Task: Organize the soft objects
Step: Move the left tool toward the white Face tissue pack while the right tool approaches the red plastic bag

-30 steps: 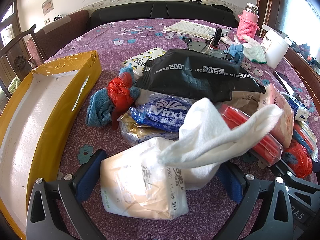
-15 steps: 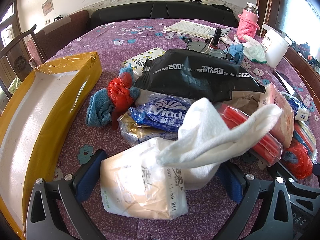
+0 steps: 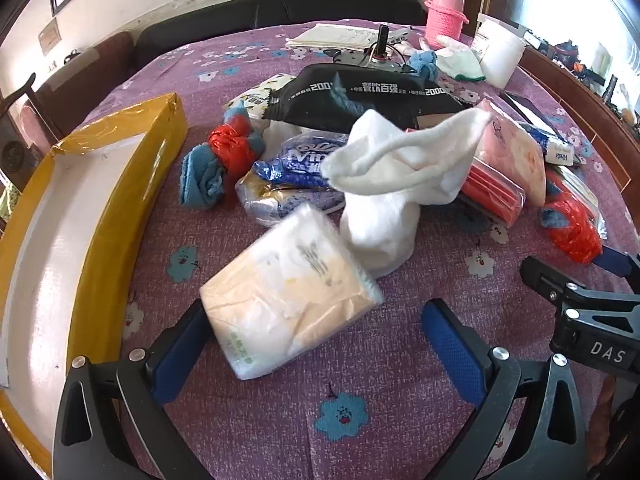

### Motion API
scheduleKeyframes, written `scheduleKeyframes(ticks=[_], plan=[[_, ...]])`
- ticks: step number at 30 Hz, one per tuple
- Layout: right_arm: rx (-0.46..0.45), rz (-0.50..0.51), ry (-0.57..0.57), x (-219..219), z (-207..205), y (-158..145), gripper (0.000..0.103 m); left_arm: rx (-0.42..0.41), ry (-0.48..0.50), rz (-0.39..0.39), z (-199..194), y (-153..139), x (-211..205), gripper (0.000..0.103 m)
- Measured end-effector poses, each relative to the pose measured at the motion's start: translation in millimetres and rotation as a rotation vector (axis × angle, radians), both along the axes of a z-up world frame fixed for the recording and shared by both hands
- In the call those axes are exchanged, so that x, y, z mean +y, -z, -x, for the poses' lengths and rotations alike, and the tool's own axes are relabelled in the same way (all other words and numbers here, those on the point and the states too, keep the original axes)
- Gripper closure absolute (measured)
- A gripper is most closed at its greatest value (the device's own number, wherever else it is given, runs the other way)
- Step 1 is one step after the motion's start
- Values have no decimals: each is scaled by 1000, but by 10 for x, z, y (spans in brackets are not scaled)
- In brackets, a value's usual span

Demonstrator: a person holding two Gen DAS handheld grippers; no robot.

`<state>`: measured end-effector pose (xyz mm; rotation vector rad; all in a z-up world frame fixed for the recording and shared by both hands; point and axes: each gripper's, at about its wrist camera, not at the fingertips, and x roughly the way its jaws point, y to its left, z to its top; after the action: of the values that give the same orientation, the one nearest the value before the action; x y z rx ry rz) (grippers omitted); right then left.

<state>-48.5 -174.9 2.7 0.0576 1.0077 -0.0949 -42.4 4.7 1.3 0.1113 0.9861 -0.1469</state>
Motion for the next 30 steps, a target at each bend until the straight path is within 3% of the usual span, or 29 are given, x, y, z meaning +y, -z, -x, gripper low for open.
scheduleKeyframes(ticks=[3,4,5,6,8,10,13,16,19,24,26,30], plan=[[11,-6,10,-5,42,-12,1,18,34,7,0,-9,10,0],[6,-8,10,-7,84,-32,1,21,42,34,21,-28,52,5],[-22,-24,11,-17,163,-90,1,-5,44,80,69,-86,120,19],[-63,-47,9,-36,256,-159,1,-22,38,129,132,-156,205,22],[-164,-76,12,-68,503,-324,1,-61,25,211,286,-286,344,22],[-259,-74,13,-68,787,-490,1,-151,24,270,509,-481,467,22],[-375,-91,40,-103,1205,-695,1,-277,24,302,821,-694,557,17],[-456,-125,90,-194,1531,-885,1,-269,74,303,1085,-882,576,17],[-553,-122,119,-239,1811,-1140,1,-351,111,310,1390,-1141,623,17],[-711,-111,98,-235,2165,-1716,1,-576,130,369,1922,-1805,805,17],[-747,-101,77,-226,2227,-1973,1,-635,134,366,2056,-2048,844,17],[-814,-128,64,-302,2410,-2482,1,-696,137,435,2173,-2549,1030,17]])
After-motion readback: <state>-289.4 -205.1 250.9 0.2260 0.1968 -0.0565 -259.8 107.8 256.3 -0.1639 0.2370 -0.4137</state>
